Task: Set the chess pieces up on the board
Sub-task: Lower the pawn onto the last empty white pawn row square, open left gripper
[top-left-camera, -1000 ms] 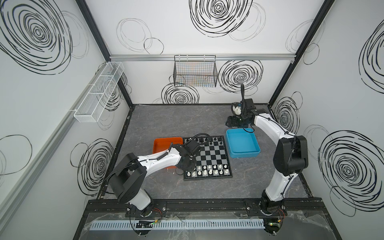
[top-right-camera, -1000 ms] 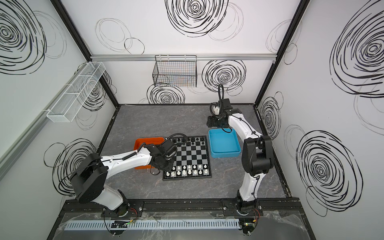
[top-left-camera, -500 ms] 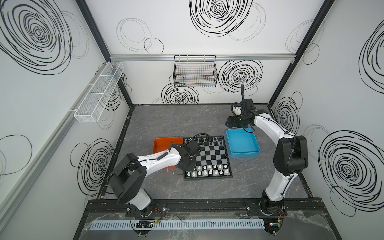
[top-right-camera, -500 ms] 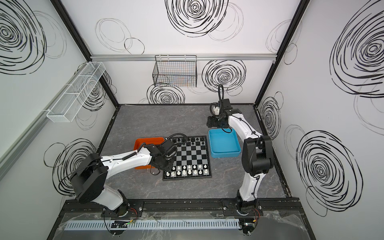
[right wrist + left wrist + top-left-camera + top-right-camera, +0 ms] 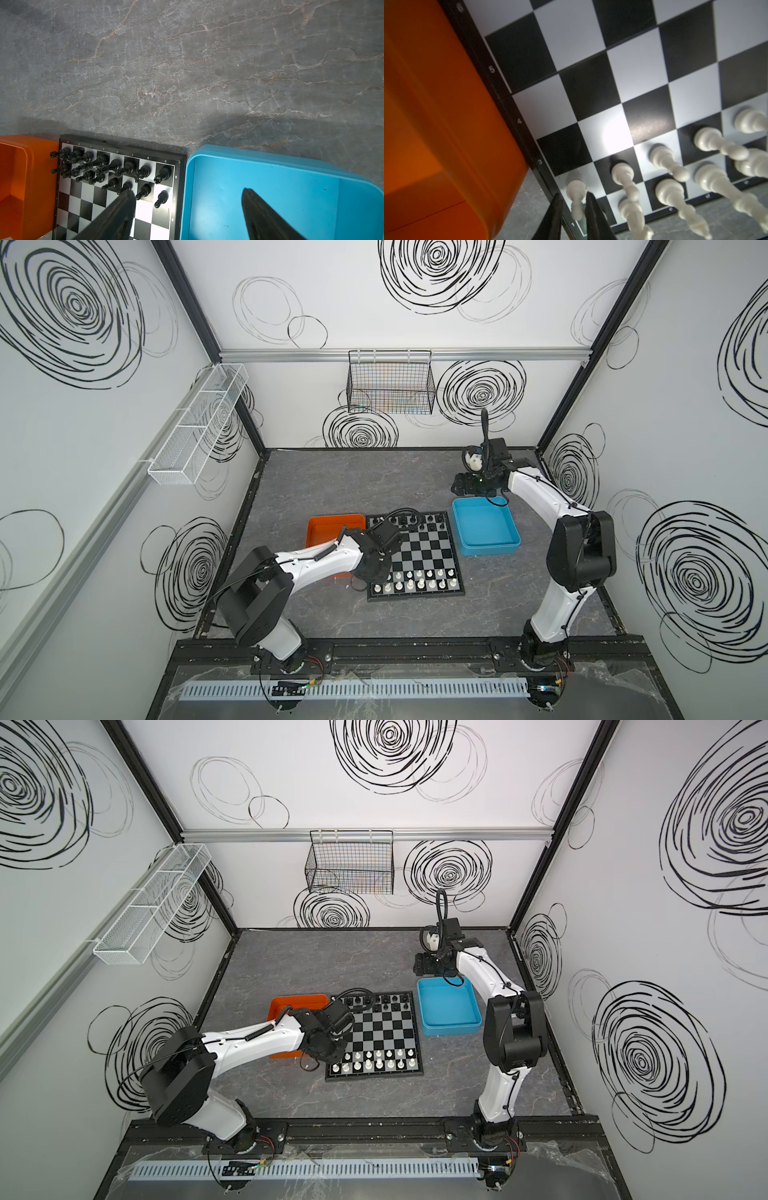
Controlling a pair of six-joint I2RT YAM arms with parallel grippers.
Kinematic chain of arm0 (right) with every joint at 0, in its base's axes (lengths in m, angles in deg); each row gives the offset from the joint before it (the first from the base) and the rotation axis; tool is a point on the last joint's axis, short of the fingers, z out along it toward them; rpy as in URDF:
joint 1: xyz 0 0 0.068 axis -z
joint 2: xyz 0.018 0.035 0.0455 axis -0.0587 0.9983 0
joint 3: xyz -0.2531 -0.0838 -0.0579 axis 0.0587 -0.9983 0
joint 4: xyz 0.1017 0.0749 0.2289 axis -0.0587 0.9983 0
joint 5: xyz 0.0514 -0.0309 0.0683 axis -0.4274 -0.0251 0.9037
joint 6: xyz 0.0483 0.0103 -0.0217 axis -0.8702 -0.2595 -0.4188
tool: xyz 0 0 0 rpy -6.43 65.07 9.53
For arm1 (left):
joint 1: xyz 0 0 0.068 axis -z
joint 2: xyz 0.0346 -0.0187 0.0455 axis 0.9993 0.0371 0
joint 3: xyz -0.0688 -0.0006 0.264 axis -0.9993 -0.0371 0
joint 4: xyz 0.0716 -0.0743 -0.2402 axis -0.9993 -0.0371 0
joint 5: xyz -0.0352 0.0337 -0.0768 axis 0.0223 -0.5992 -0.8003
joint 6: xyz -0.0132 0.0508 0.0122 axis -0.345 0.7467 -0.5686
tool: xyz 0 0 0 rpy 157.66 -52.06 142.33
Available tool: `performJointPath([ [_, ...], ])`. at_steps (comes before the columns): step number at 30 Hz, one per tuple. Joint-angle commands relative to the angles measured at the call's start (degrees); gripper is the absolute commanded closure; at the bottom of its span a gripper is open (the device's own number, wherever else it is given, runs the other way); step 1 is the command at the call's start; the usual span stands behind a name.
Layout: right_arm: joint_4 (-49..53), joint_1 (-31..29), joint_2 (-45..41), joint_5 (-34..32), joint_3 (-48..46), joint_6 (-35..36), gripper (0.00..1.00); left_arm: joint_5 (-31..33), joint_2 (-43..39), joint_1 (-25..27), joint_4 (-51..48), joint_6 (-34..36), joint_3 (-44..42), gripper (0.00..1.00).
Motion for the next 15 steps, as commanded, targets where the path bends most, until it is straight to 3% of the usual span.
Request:
performJointPath([
  [1, -0.79, 0.23, -1.28, 0.04, -0.55, 0.66, 0.15, 0.76, -0.37, 0.44, -1.14, -0.03, 1.72, 0.73],
  [15, -0.83, 0.42, -1.32, 0.07, -0.73, 0.6, 0.15, -1.58, 0.4, 0.64, -0.05, 0.1, 2.34, 0.75],
])
